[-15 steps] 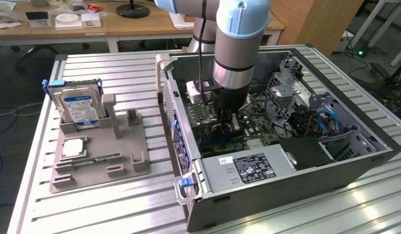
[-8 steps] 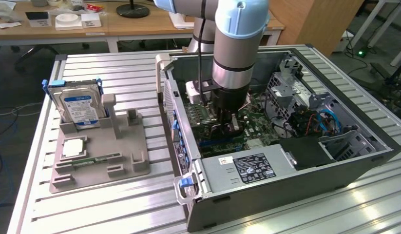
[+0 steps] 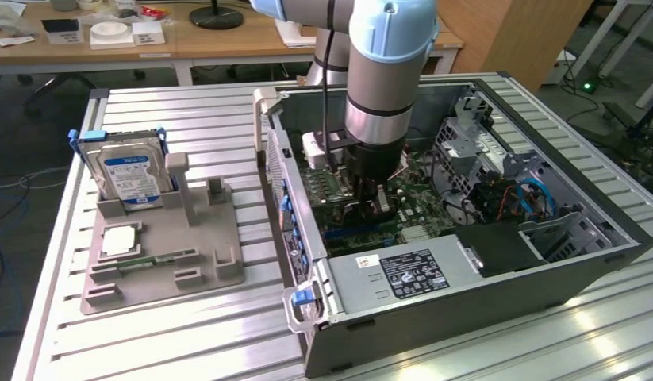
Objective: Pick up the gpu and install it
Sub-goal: 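Insert the gpu into the slot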
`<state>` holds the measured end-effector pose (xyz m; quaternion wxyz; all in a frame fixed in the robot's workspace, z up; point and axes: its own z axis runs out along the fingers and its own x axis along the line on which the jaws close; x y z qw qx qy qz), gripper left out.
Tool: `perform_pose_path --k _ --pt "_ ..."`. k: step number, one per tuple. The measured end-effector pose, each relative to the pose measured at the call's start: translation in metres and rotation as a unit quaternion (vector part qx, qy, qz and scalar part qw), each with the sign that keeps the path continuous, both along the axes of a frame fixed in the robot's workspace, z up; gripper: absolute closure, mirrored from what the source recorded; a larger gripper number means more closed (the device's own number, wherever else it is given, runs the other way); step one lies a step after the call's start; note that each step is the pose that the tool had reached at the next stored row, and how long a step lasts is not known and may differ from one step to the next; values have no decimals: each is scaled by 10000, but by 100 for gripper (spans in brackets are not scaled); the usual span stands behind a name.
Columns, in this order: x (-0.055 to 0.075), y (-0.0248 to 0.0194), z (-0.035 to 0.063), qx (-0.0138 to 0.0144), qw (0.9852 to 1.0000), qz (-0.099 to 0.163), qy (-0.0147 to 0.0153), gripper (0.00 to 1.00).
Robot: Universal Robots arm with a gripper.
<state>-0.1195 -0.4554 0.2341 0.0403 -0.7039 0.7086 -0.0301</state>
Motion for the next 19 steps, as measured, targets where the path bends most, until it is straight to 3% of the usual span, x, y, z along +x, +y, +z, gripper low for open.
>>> perform_pose_path --k 14,19 --pt "0 1 -46 12 10000 6 0 73" --pt "1 3 -21 21 10000 6 -6 73"
